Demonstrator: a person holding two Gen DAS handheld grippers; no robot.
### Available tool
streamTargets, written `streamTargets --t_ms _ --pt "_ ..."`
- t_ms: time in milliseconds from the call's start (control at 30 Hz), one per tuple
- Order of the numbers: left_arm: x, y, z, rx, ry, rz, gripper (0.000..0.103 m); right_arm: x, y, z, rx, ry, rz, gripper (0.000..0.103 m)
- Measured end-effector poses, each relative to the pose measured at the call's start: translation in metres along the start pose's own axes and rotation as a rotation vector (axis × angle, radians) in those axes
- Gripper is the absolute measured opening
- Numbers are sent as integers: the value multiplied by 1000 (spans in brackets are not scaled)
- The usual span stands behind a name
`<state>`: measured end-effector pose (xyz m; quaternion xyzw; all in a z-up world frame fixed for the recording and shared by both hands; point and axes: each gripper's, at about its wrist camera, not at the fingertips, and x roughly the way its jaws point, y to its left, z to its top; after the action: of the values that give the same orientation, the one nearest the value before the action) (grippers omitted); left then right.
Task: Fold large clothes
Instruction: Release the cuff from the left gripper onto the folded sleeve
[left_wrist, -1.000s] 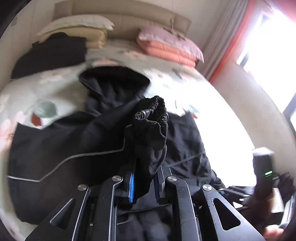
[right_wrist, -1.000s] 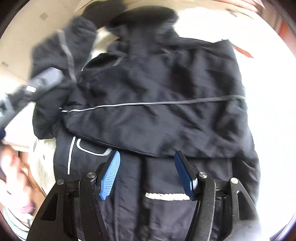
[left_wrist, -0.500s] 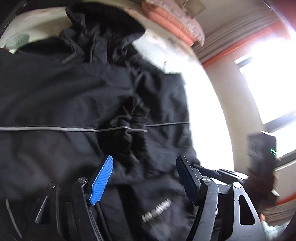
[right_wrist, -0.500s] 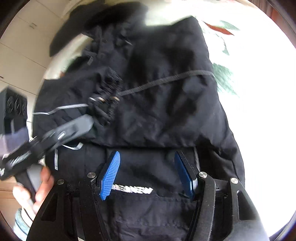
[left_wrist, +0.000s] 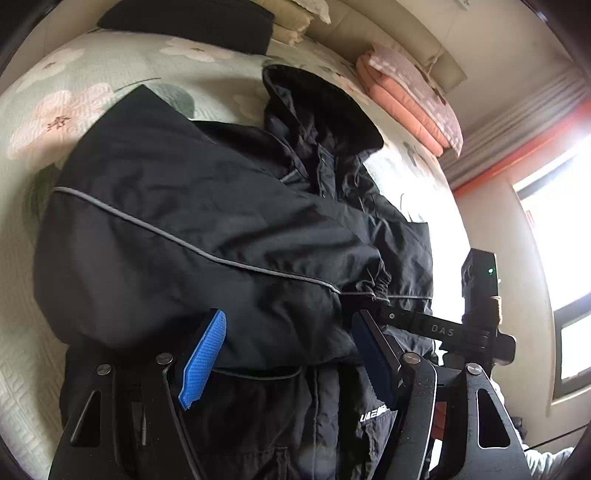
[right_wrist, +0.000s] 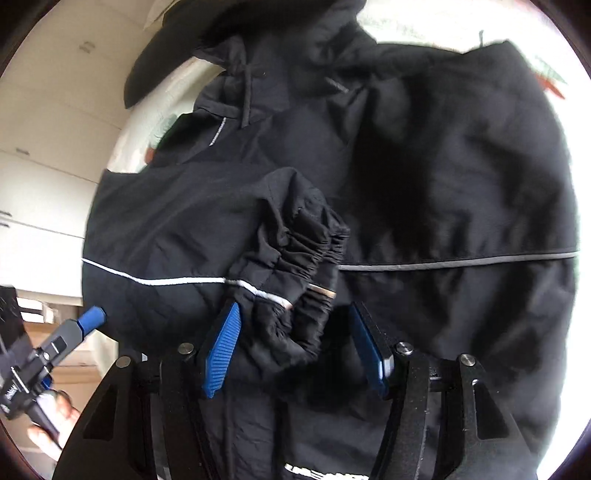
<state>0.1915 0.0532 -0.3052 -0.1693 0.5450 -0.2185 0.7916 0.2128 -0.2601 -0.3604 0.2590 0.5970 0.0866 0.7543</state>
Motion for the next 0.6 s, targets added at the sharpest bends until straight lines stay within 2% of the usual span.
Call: streamTargets --t_ms 33,67,200,267,333,400,467,533,600 --pt "-1 1 1 1 0 11 73 -4 3 0 -1 -10 10 35" --pt "-2 2 2 6 -3 23 73 -11 8 -1 -8 -36 4 30" --pt "-2 0 13 42 -34 96 73 -76 25 -3 -57 -183 -75 25" --pt "-3 -1 21 46 -47 117 73 -111 19 -3 -57 -253 -155 25" --pt "7 2 27 41 -22 127 73 -126 6 -4 -46 -275 -235 25" --pt "34 7 27 47 46 164 72 -118 -14 -4 -17 -249 -300 25" --pt "65 12 21 58 105 192 72 -89 -35 -4 20 -181 -330 26" --pt "82 9 16 119 116 253 72 -54 -54 -6 25 -116 -381 28" --pt "94 -2 11 201 123 329 75 -35 -65 -9 28 -118 -395 31"
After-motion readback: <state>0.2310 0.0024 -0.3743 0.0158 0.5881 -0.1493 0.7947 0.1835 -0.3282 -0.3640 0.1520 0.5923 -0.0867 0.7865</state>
